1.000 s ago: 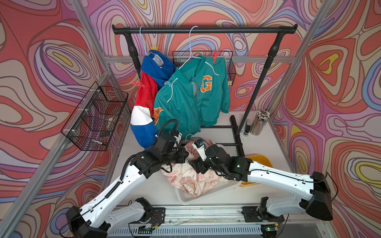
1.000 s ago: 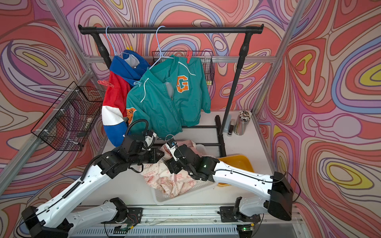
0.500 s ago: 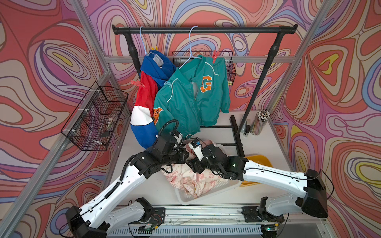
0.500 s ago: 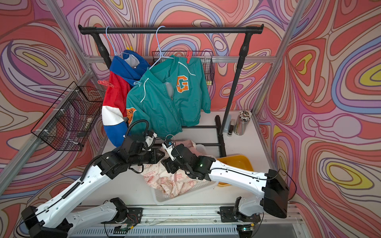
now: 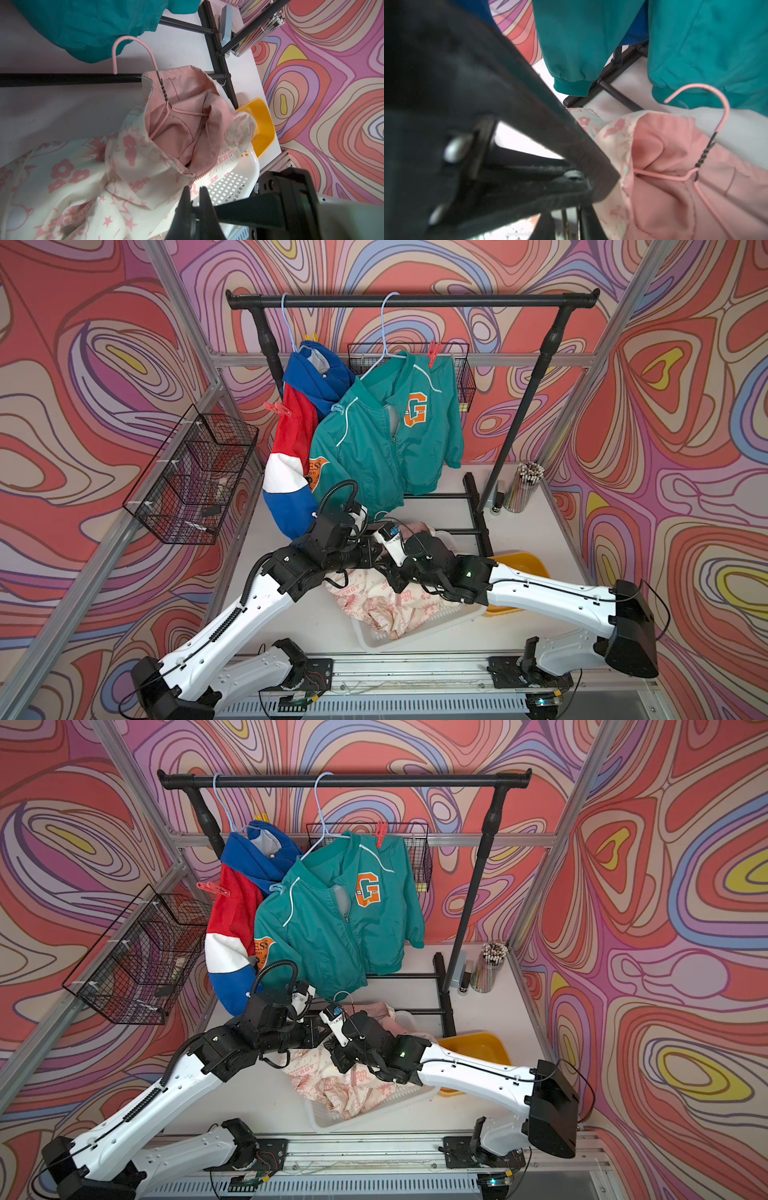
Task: Remove the clothespins securing jackets to the hanger
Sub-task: Place the clothespin in the storage box.
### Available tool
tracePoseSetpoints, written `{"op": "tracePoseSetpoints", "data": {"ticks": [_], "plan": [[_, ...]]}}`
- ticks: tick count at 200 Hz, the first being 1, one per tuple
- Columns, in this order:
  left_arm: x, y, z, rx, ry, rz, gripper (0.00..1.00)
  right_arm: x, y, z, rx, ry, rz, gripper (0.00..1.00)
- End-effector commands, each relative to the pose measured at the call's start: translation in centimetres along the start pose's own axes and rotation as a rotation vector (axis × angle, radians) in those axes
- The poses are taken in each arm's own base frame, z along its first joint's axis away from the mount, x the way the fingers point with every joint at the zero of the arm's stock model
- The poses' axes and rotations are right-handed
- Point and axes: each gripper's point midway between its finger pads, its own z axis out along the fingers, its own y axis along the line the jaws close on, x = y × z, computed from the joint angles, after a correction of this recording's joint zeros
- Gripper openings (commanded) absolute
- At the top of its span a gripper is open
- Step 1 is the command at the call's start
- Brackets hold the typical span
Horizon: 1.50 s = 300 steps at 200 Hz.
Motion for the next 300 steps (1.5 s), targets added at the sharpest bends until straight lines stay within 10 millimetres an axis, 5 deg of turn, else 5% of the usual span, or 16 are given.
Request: {"op": "tracePoseSetpoints", "data": {"ticks": [1,15,40,81,105,141,178,202,216,234,275,300], "plan": [[0.0,-1.0,-0.7,0.051,-0.006,0.005,0.00,-0.5,-0.5,-0.2,0.016,-0.007,0.024,0.06],[0.0,-1.0,-0.7,0.050,-0.005,0.007,0.02,-0.5,-0.5,-0.6,0.015,-0.013,0.030,0.00],[-0.8,-1.0,-1.8,0.023,-0.034,0.033,0.45,-0.6,-2.0,-2.4,0.090,-0.044,0.050,0.00],[-2.0,-0.1,-4.7,-0.050,-0.122,0.080,0.81,0.1,-10.4,-8.6,0.345,-0.113,0.249,0.00],[-1.3,0.4,-4.5,-0.057,-0.103,0.090,0.85,2.9,-16.7,-12.5,0.507,-0.108,0.436,0.00],[-0.1,1.2,-3.0,-0.065,-0.059,0.073,0.95,11.1,-24.3,-15.7,0.726,-0.001,0.752,0.00],[0.4,1.4,-2.2,-0.057,-0.040,0.069,0.96,18.6,-27.4,-16.9,0.758,-0.007,1.044,0.00],[0.6,1.5,-2.0,-0.059,-0.035,0.074,0.96,21.6,-28.3,-17.3,0.803,0.008,1.127,0.00],[0.7,1.6,-2.0,-0.061,-0.030,0.077,0.96,22.6,-28.7,-17.2,0.802,0.008,1.168,0.00],[0.7,1.7,-2.0,-0.067,-0.032,0.081,0.97,23.3,-29.1,-17.1,0.819,0.009,1.194,0.15],[1.0,2.3,-2.3,-0.088,-0.037,0.090,0.98,22.7,-29.8,-18.2,0.883,-0.014,1.185,0.62],[1.4,2.5,-2.3,-0.089,-0.018,0.097,0.98,18.1,-29.6,-20.2,0.886,-0.094,1.058,0.57]]}}
